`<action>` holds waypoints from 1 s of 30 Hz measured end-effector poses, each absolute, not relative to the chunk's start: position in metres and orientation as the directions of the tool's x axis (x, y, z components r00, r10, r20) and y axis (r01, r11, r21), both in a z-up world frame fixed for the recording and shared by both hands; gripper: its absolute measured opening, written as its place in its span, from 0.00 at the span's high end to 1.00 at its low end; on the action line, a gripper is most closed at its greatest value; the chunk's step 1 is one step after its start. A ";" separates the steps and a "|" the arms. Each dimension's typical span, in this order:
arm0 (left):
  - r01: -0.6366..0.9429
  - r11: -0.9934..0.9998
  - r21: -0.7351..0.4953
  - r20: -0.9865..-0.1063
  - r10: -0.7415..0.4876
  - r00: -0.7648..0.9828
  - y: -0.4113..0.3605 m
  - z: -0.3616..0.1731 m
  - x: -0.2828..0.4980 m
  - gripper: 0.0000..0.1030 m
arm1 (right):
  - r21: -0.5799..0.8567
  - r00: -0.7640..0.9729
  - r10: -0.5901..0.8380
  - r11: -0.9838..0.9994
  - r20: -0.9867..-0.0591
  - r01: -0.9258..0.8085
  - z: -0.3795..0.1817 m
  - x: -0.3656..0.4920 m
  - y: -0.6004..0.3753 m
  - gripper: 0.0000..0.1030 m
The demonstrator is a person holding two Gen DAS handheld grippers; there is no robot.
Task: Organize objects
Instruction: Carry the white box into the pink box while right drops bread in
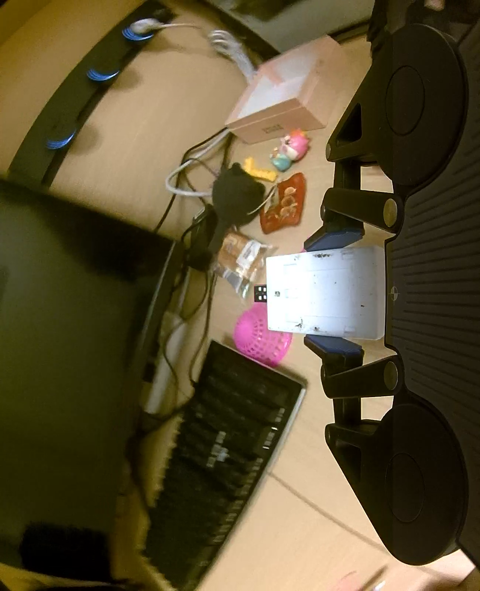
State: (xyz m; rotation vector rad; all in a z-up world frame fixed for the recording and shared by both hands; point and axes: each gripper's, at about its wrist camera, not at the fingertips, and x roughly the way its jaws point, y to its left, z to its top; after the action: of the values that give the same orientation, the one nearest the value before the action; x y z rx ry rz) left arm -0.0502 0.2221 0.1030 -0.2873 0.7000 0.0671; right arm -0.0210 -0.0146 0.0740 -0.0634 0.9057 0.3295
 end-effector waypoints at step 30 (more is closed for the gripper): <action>0.278 0.943 -0.182 -0.501 -0.332 0.799 -0.062 0.144 0.139 0.49 | -0.029 0.763 0.023 0.998 -0.646 -0.054 0.119 -0.112 -0.224 0.49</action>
State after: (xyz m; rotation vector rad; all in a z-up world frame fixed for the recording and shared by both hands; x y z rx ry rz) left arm 0.1389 -0.0622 0.1439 -0.1009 0.5551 -0.3278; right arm -0.1123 -0.2236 0.1191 -0.0472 0.7022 0.0420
